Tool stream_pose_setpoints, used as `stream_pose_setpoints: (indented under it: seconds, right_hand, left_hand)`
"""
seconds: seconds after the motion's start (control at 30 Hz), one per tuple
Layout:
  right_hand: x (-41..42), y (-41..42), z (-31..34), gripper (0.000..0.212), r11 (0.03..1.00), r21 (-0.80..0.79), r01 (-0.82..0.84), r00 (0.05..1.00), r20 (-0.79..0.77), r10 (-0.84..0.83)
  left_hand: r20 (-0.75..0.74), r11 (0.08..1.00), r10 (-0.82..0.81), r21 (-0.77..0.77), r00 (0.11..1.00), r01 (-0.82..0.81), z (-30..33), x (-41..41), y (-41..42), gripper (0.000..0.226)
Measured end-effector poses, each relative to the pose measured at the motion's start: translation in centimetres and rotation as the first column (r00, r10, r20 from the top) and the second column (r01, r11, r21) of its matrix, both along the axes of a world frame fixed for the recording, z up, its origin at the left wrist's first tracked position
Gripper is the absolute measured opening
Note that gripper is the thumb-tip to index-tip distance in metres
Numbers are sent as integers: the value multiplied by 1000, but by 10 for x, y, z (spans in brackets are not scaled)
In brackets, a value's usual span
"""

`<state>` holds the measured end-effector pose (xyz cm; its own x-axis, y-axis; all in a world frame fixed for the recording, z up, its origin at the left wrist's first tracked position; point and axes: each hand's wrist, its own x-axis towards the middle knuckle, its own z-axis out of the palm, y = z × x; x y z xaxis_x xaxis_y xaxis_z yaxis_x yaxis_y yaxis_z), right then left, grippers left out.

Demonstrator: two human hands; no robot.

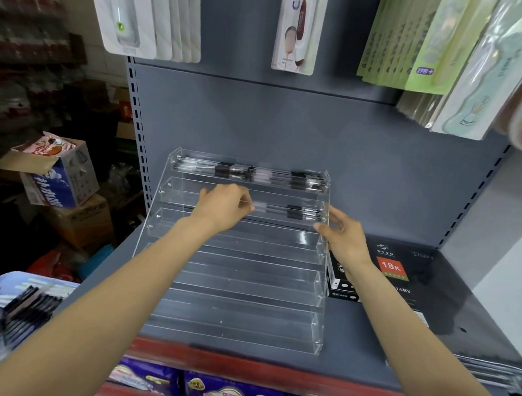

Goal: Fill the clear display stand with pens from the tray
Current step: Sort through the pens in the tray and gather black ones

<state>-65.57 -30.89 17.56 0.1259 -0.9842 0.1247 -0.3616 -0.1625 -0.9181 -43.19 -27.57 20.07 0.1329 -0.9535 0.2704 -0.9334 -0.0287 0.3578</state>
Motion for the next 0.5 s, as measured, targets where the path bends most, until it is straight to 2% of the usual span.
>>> stream_pose_setpoints:
  seconds: [0.1, 0.13, 0.2, 0.33, 0.5]
  right_hand:
    - [7, 11, 5, 54, 960, -253, 122, 972, -164, -167]
    - [12, 17, 9, 49, 931, -342, 124, 963, -183, -196]
    - [27, 28, 17, 38, 905, -419, 77, 968, -188, -169]
    - [68, 51, 23, 21, 930, -359, -84, 983, -181, 20]
    - [139, 100, 6, 14, 943, -246, -225, 970, -150, 193]
  left_hand:
    - [-28, 995, -36, -92, 999, 33, -4, 7, 2, 17]
    - [-46, 990, -53, -136, 998, 46, -4, 9, 4, 18]
    - [-93, 968, -102, -240, 990, 78, -4, 13, 10, 17]
    - [-214, 927, -177, -365, 961, 90, -6, 25, 41, 12]
    - [-334, 942, -83, -333, 939, -36, -30, 79, 115, 10]
